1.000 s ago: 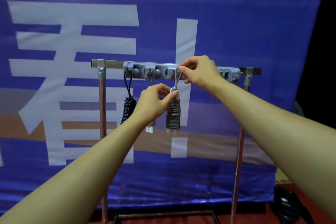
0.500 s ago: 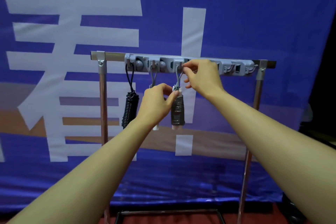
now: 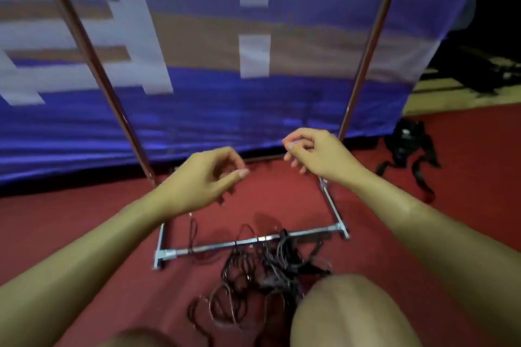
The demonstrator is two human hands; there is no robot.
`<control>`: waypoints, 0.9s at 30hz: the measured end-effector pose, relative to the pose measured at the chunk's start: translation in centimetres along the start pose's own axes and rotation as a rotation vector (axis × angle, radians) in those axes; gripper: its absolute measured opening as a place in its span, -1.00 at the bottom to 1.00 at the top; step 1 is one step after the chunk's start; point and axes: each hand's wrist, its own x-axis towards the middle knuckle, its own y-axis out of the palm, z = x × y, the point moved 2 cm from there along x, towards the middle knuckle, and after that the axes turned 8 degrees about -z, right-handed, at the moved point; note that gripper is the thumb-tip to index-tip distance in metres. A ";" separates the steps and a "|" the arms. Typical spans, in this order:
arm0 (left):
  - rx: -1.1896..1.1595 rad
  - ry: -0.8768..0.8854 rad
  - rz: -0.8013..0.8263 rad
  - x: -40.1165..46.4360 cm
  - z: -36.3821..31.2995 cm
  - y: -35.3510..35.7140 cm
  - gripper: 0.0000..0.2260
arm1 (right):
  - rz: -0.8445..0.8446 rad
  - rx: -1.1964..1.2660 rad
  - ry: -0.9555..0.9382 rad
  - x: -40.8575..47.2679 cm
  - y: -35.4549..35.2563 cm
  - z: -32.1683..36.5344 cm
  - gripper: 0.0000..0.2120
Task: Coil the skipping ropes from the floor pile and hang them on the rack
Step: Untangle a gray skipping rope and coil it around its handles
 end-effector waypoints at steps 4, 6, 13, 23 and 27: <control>0.075 -0.139 0.220 -5.6 8.5 6.4 -0.92 | 0.122 -0.071 0.279 -6.6 2.4 -14.3 -0.91; 0.051 -0.201 0.272 -7.7 11.3 8.6 -0.92 | 0.188 -0.166 0.353 -9.6 3.4 -20.1 -0.86; 0.045 -0.217 0.378 -10.3 15.7 13.2 -0.87 | 0.345 -0.567 0.375 -13.2 5.8 -30.7 -0.80; -0.025 -0.188 0.471 -7.6 15.8 16.7 -0.88 | 0.522 -1.045 -0.052 -14.2 11.0 -34.2 -0.74; 0.013 -0.149 0.463 -6.3 14.3 16.1 -0.90 | 0.612 -0.933 -0.117 -13.7 9.3 -33.6 -0.82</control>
